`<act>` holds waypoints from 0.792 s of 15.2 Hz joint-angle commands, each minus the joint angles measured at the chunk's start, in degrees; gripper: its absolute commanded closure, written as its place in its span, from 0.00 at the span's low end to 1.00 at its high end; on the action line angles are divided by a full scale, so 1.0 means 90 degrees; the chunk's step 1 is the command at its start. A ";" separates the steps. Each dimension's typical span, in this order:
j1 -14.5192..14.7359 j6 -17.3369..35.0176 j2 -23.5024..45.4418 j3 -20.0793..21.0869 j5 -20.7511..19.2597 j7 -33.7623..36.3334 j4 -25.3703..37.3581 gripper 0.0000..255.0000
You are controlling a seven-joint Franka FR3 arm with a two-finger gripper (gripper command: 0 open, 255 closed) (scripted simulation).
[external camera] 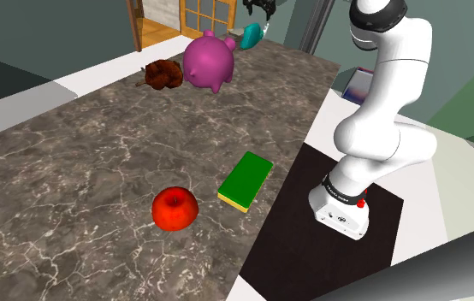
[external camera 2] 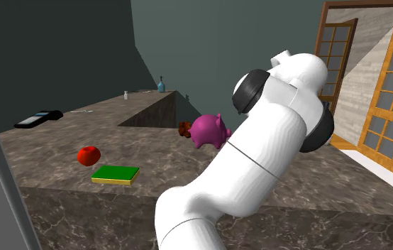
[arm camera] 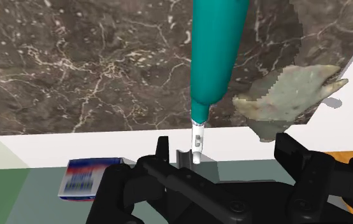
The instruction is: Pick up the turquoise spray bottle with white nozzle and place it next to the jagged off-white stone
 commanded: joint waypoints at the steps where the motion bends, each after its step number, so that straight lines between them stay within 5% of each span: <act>1: 0.0000 0.0000 0.0000 0.0000 0.0000 0.0000 0.0000 0.00; 5: 0.0248 -0.0533 -0.0244 0.0114 0.0137 -0.0126 0.0355 0.00; 12: 0.0248 -0.0533 -0.0244 0.0114 0.0137 -0.0126 0.0355 0.00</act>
